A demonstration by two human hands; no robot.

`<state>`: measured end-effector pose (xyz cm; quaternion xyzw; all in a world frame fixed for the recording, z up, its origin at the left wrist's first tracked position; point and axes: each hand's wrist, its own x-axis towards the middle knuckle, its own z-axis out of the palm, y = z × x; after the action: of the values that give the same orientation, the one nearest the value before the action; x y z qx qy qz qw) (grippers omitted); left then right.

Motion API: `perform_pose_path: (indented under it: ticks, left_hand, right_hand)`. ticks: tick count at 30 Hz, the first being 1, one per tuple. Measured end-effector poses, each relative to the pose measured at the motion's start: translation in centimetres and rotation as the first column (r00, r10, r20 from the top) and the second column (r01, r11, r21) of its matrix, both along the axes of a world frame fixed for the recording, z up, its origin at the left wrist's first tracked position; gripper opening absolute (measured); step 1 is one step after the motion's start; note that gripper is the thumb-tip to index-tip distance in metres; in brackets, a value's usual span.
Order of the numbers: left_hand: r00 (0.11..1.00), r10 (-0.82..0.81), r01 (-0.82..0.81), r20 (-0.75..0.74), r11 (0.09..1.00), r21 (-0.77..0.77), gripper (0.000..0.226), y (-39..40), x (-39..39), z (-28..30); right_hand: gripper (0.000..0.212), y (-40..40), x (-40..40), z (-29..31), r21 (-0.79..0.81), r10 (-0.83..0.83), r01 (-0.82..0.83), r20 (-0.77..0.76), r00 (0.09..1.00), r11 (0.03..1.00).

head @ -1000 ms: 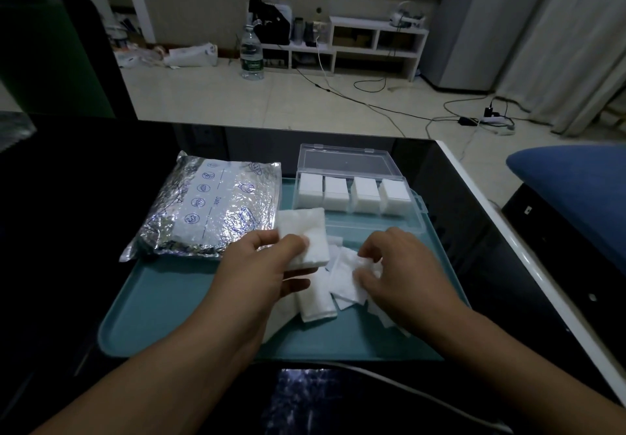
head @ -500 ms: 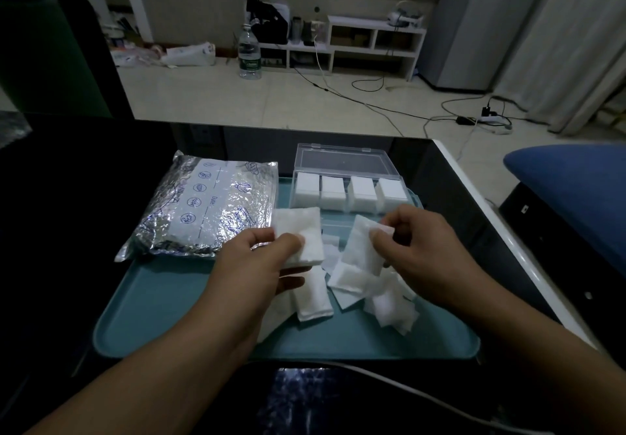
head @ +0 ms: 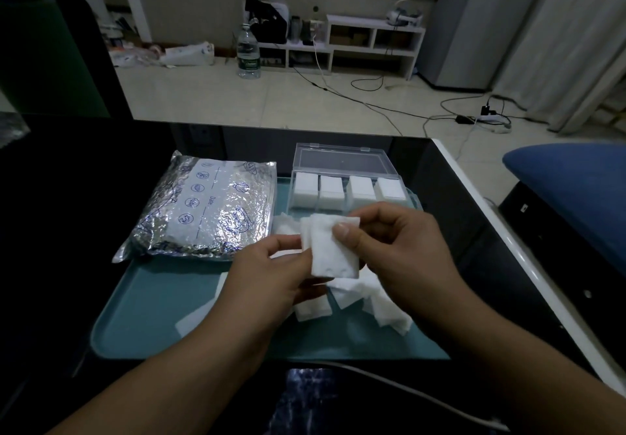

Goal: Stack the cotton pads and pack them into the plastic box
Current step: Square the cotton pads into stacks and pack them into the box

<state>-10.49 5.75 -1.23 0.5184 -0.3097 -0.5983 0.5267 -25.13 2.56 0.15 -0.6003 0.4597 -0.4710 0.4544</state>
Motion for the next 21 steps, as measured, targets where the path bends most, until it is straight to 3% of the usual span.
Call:
perform_pose_path:
  ticks: [21]
  left_hand:
    - [0.996, -0.055, 0.058, -0.074, 0.998, 0.036, 0.018, -0.1, 0.5, -0.1]
  right_hand:
    - [0.004, 0.6, 0.9, -1.4, -0.211, -0.171, 0.134, -0.169, 0.971, 0.968]
